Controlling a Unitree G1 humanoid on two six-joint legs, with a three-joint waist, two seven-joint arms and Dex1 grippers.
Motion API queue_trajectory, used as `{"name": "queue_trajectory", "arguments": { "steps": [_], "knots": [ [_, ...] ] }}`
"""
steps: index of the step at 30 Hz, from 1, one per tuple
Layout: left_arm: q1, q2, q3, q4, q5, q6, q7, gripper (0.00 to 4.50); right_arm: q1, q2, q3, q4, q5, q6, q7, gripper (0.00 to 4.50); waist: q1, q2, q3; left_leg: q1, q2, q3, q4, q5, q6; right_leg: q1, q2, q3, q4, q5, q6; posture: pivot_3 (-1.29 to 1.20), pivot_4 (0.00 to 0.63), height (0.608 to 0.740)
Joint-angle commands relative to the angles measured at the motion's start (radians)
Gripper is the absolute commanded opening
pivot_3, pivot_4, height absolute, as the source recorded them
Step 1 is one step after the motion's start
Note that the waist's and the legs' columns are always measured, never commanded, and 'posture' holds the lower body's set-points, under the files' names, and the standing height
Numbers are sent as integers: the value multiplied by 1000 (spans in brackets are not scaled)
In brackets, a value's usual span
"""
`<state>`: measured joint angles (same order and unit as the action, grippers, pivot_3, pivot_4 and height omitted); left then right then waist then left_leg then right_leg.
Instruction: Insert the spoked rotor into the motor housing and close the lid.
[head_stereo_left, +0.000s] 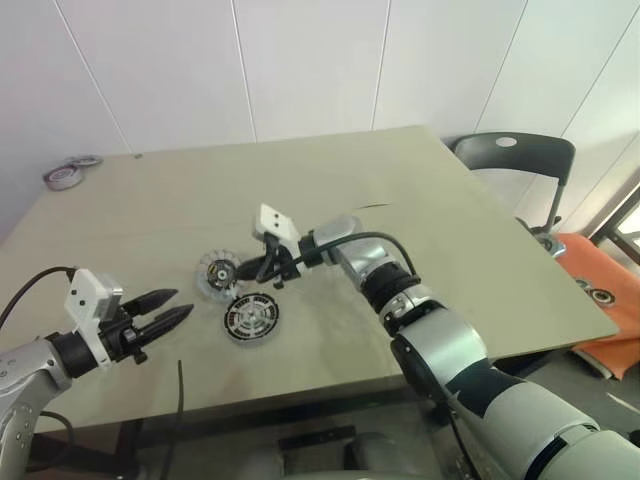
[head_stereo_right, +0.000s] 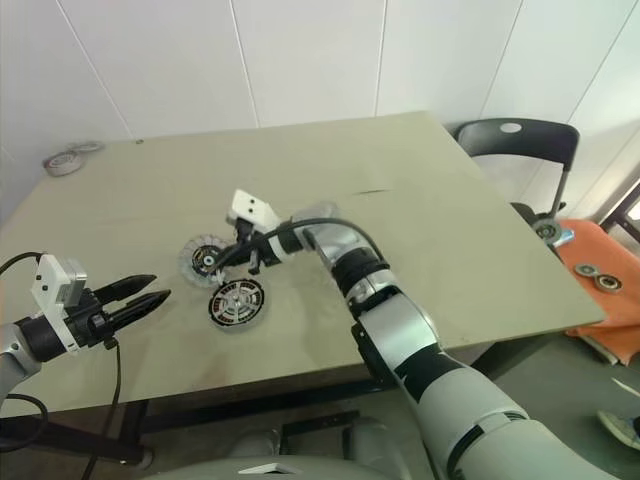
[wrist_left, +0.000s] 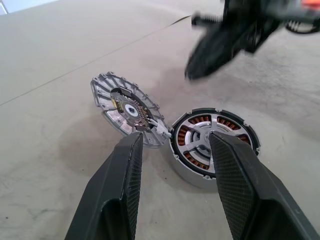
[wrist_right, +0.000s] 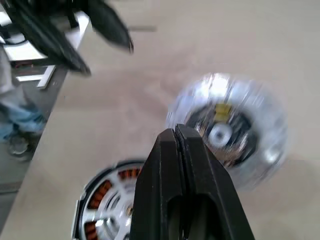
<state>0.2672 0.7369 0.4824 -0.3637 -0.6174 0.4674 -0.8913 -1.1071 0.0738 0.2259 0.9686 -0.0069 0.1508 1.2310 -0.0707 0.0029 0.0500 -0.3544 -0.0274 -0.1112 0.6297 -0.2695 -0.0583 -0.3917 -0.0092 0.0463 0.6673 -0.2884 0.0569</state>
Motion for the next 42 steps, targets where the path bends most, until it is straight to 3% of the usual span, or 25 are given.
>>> {"name": "queue_trajectory", "arguments": {
  "steps": [1, 5, 12, 16, 19, 23, 27, 31, 37, 42],
  "knots": [
    [-10, 17, 21, 9, 42, -50, 6, 2263, 4, 3, -11, -34, 2, -39, -68, 25, 0, 0, 0, 0, 0, 0, 0, 0, 0, 0, 0, 0, 0, 0, 0, 0, 0, 740],
    [-3, 41, 86, 57, 53, -80, -6, 2263, -8, 3, -45, 23, 1, -71, -215, 25, 0, 0, 0, 0, 0, 0, 1, 0, 0, 0, 0, 0, 0, 0, 0, 0, 0, 740],
    [28, 18, 138, 62, 52, -101, 11, 2263, 32, -13, -40, 11, -20, -98, -334, 25, 0, 0, 0, -1, 0, 0, 0, 0, 0, 0, 0, 0, -1, 0, 0, 0, 0, 740],
    [46, -4, 130, 38, 50, -105, 21, 2263, 41, -24, -40, 16, -20, -106, -338, 865, -1, 0, 0, -1, 0, 0, 0, 0, 0, 0, 0, 0, -1, 0, 0, 0, 0, 740],
    [50, -10, 130, 28, 45, -100, 26, 2263, 40, -49, -14, 0, -33, -99, -286, 1892, 0, 0, 0, -1, 0, 0, 0, 0, 0, 0, 0, 0, -1, 0, 0, 0, 0, 740],
    [44, -13, 111, 15, 38, -89, 28, 2263, 3, -150, 25, -44, -41, -146, -103, 1892, 1, -1, 0, -1, -1, 0, 1, 0, 0, 1, 0, 0, -1, 0, 0, 0, 0, 740],
    [24, -8, 92, 27, 41, -88, 28, 2263, -27, -252, 130, -77, -128, -406, 35, 1892, 0, -1, -1, -1, -1, 1, 1, 0, 0, 1, -1, 0, -1, 0, 0, 0, 0, 740],
    [-2, -5, 66, 42, 48, -90, 22, 2263, -65, -271, 190, -106, -150, -705, 112, 1892, -9, -1, -1, 1, 1, 1, -1, 0, 0, 0, 1, 0, -1, 0, 0, 0, 0, 740],
    [-23, -7, 42, 43, 51, -88, 26, 2263, -136, -259, 307, -7, -303, -1259, -22, 1892, -7, -1, -1, 1, 1, 1, 0, 0, 0, 0, 1, 0, 0, 0, 0, 0, 0, 740],
    [1, -27, 43, 17, 48, -92, 39, 2263, -159, -261, 410, 64, -510, -1433, -212, 1892, 4, -3, -1, 1, 0, 1, 1, 0, 0, 2, -1, 0, -1, 0, 0, 0, 0, 740]
  ]
}}
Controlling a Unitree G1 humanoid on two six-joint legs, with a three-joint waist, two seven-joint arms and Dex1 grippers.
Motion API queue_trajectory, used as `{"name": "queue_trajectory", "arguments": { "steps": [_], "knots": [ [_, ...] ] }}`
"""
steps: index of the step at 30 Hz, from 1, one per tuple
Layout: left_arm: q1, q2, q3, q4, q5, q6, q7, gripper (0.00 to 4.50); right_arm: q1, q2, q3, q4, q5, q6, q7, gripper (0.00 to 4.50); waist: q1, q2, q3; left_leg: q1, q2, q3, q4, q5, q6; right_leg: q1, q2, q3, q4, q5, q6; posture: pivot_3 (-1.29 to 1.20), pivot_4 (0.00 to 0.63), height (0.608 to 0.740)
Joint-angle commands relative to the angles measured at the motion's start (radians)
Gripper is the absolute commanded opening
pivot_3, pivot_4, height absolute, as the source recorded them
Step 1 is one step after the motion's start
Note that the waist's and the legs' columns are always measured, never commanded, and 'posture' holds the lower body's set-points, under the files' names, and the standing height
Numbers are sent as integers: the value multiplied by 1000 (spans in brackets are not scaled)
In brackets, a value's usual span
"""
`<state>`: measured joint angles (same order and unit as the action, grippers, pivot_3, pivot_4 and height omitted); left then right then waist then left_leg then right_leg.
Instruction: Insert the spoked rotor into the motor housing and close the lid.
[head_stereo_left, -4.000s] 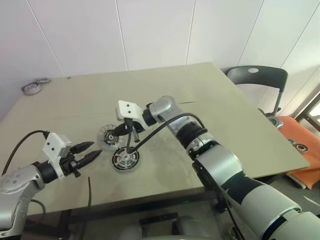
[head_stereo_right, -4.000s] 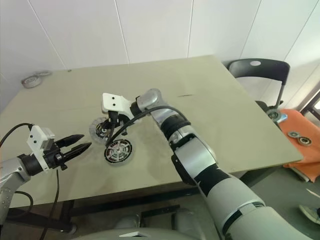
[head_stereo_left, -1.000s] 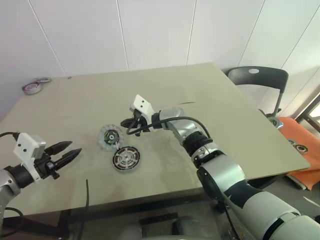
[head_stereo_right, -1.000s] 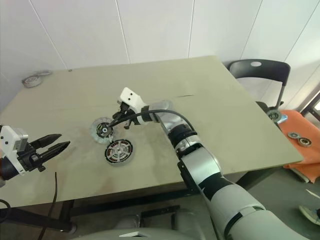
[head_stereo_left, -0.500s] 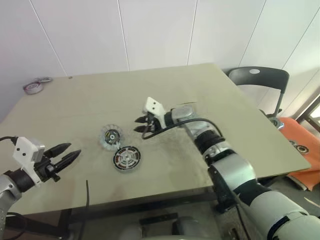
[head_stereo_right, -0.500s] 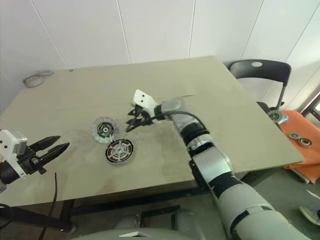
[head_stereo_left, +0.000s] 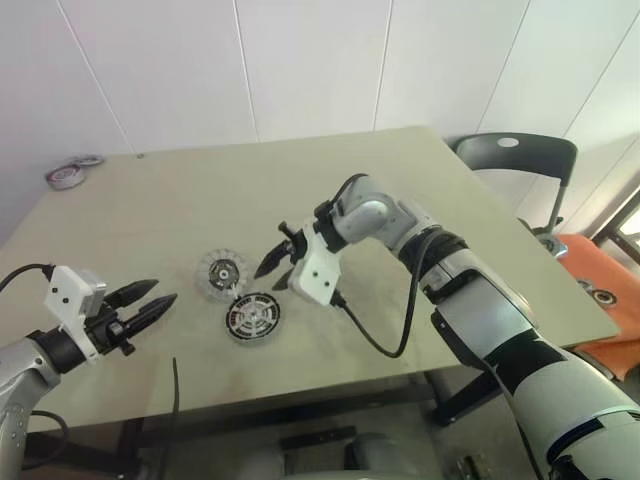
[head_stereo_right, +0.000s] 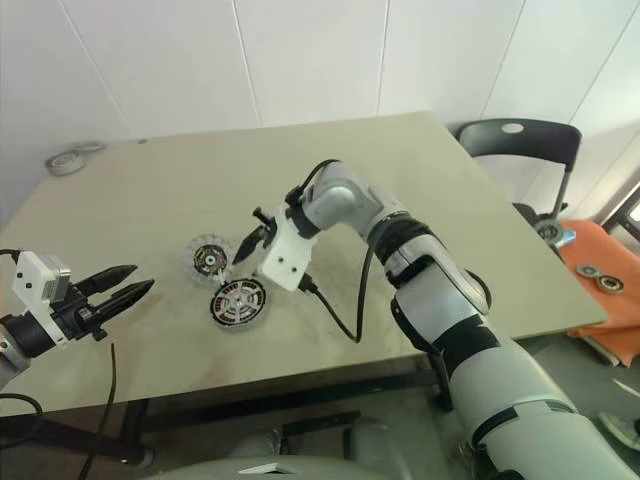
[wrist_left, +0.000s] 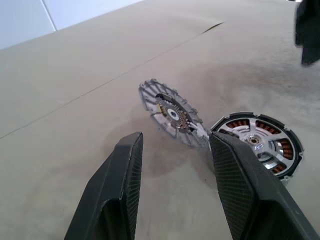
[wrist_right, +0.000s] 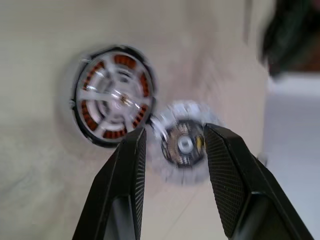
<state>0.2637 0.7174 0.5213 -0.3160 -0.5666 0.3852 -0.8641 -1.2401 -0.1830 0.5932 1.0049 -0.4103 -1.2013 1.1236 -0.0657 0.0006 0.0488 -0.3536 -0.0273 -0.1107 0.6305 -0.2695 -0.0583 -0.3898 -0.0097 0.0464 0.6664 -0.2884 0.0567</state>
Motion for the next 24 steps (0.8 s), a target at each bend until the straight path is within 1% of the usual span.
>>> {"name": "queue_trajectory", "arguments": {
  "steps": [1, 5, 8, 12, 18, 24],
  "knots": [
    [14, -12, 7, -39, -4, -9, 14, 2263, -28, -4, 64, 39, -151, -93, -147, 1892, -2, -1, -1, 0, 0, 0, 0, 0, 0, 0, 0, 0, 0, 0, 0, 0, 0, 740],
    [43, -19, 26, -58, -11, -7, 20, 2263, -52, 10, 127, 78, -289, -92, -306, 1892, -3, -1, -1, 0, 0, 0, -1, 0, 0, -1, 0, 1, 1, 0, -1, 0, 0, 740],
    [54, -21, 31, -66, -16, -6, 27, 2263, -90, 32, 178, 100, -404, -57, -461, 1892, -4, -1, 0, 0, 0, 0, -1, 0, 0, -2, 1, 1, 1, -2, -3, 0, 0, 740],
    [52, -24, 25, -70, -16, -6, 38, 2263, -134, 66, 248, 143, -520, 1, -640, 1892, -3, -1, 0, 0, 0, 0, -1, 0, -1, -2, 1, 1, 2, -2, -5, 0, 0, 740],
    [53, -28, 19, -84, -20, -5, 55, 2263, -151, 99, 324, 215, -611, 67, -790, 1892, -2, -2, -1, 0, 0, 0, 0, 1, -1, -2, 0, 1, 2, -3, -5, 0, 0, 740],
    [75, -33, 29, -90, -24, -7, 55, 2263, -163, 79, 352, 244, -625, 45, -826, 1892, -2, -1, -1, 0, 0, 0, -1, 1, -1, -1, 1, 1, 2, -3, -5, 0, 0, 740]
  ]
}}
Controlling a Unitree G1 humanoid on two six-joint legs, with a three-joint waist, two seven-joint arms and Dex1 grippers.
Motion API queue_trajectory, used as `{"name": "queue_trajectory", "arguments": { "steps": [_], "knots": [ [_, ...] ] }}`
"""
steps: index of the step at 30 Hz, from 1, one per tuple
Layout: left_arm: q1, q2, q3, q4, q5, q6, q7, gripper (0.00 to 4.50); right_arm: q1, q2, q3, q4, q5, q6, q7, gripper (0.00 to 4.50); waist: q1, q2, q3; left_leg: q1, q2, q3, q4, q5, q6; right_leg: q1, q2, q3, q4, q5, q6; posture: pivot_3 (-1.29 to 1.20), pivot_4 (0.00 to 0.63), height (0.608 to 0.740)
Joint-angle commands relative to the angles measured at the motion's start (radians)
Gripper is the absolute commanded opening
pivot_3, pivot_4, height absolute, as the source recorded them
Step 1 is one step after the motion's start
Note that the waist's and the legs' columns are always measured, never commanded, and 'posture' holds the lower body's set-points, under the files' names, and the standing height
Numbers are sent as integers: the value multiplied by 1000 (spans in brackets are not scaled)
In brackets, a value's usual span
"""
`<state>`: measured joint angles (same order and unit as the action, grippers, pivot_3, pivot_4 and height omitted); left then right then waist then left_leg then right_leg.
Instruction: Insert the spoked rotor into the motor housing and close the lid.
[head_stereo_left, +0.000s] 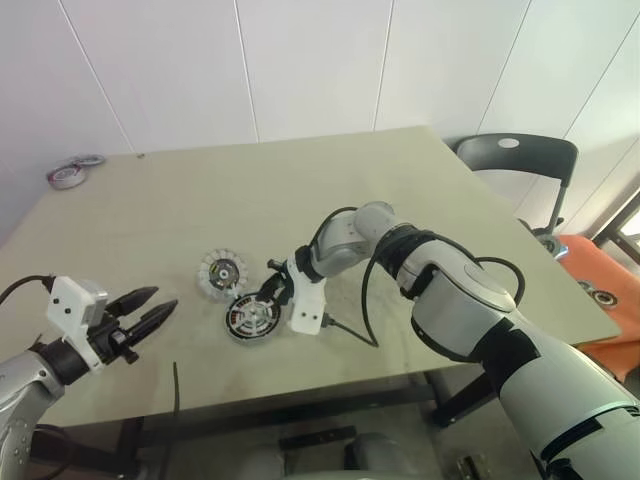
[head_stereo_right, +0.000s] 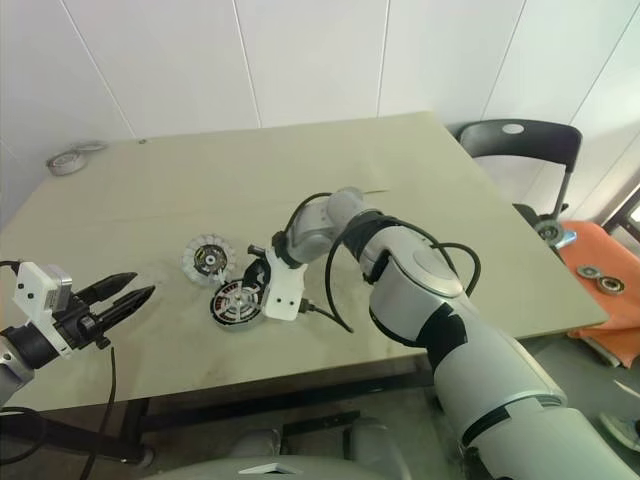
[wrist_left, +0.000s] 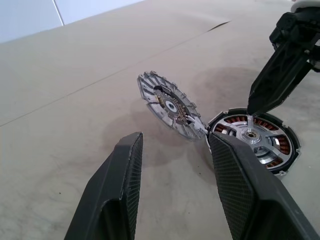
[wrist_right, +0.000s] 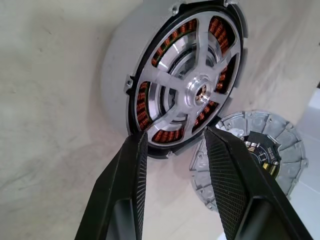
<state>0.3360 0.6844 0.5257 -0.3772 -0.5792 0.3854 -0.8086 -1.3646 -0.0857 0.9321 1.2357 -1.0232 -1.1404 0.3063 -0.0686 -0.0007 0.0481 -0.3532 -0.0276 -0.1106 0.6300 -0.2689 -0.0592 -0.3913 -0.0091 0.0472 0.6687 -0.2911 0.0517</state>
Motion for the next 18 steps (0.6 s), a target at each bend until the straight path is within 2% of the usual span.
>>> {"name": "queue_trajectory", "arguments": {
  "steps": [1, 11, 18],
  "knots": [
    [4, 0, 24, -30, -12, -8, 0, 2263, -43, -23, 15, 11, -11, -27, -15, 1892, 2, 0, 0, 0, 0, 0, 0, 0, 0, 0, 0, 0, 0, 0, 0, 0, 0, 740],
    [-33, 5, -8, -5, -5, -9, 2, 2263, -76, -27, -140, 42, 246, -121, 249, 1892, -2, 0, 0, 1, 0, 0, 0, 0, 0, 1, 1, 0, 0, 2, 3, 0, 0, 740],
    [-57, 4, -25, 4, 1, -10, 6, 2263, -5, -46, -127, 23, 273, -135, 387, 1892, -1, 0, 0, 2, 0, 0, 0, 0, 0, 2, 0, 0, 0, 2, 3, 0, 0, 740]
  ]
}}
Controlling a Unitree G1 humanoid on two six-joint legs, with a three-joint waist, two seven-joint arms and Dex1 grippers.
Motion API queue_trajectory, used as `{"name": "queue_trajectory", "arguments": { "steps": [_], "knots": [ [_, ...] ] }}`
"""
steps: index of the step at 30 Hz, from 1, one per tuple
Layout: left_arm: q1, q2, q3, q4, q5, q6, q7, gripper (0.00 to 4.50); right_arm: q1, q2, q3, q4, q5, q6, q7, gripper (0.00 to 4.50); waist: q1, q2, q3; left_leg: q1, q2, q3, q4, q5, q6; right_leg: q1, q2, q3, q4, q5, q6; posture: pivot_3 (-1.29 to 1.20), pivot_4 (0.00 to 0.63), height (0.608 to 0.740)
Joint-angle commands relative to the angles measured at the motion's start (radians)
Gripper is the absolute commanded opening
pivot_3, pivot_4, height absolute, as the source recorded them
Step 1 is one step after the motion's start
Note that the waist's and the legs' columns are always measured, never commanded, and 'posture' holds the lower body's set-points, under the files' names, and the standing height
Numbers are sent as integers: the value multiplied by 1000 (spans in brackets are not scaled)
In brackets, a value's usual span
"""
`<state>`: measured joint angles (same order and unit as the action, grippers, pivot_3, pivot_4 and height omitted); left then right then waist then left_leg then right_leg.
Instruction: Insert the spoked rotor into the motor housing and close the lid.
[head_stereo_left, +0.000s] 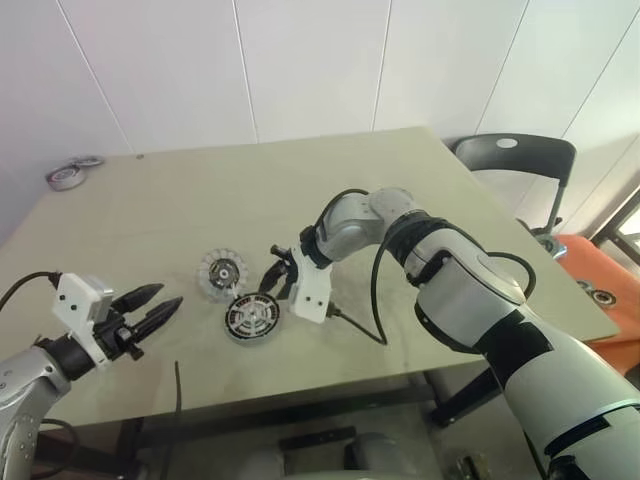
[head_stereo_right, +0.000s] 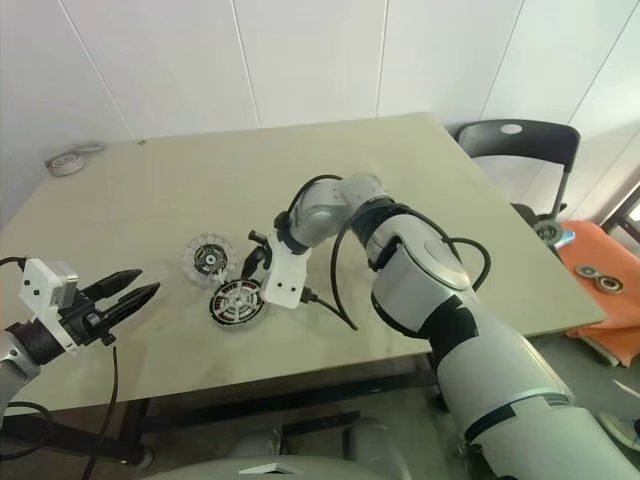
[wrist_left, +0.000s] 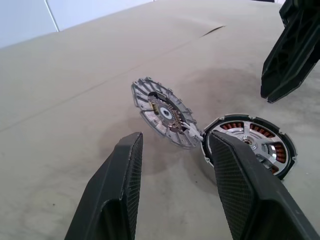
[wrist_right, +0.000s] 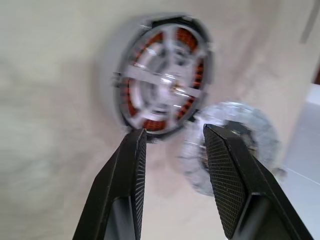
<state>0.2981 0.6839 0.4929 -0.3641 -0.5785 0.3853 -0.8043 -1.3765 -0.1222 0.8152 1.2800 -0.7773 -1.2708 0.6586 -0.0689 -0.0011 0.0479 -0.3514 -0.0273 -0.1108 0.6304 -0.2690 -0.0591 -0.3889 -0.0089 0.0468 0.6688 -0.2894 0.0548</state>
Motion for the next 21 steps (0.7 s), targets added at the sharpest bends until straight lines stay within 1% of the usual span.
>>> {"name": "queue_trajectory", "arguments": {
  "steps": [1, 9, 21],
  "knots": [
    [-18, 5, 8, -7, 0, -12, 1, 2263, 15, -12, -6, -25, 20, 1, 38, 1892, -1, 0, 0, 0, 0, 0, 0, 0, 0, 0, 0, 0, 0, 0, 0, 0, 0, 740],
    [-4, -1, 15, -17, -2, -13, 6, 2263, 38, 4, -3, -35, 13, 32, 37, 1892, -1, 1, 0, 0, 0, 0, -1, 0, 0, -1, 0, 0, 0, 0, 0, 0, 0, 740],
    [25, -17, 29, -43, -5, -15, 21, 2263, 66, 36, 29, -25, -39, 92, -15, 1892, -1, 0, 0, 0, 0, 0, 0, 0, 0, -1, 0, 0, 0, 0, 0, 0, 0, 740]
  ]
}}
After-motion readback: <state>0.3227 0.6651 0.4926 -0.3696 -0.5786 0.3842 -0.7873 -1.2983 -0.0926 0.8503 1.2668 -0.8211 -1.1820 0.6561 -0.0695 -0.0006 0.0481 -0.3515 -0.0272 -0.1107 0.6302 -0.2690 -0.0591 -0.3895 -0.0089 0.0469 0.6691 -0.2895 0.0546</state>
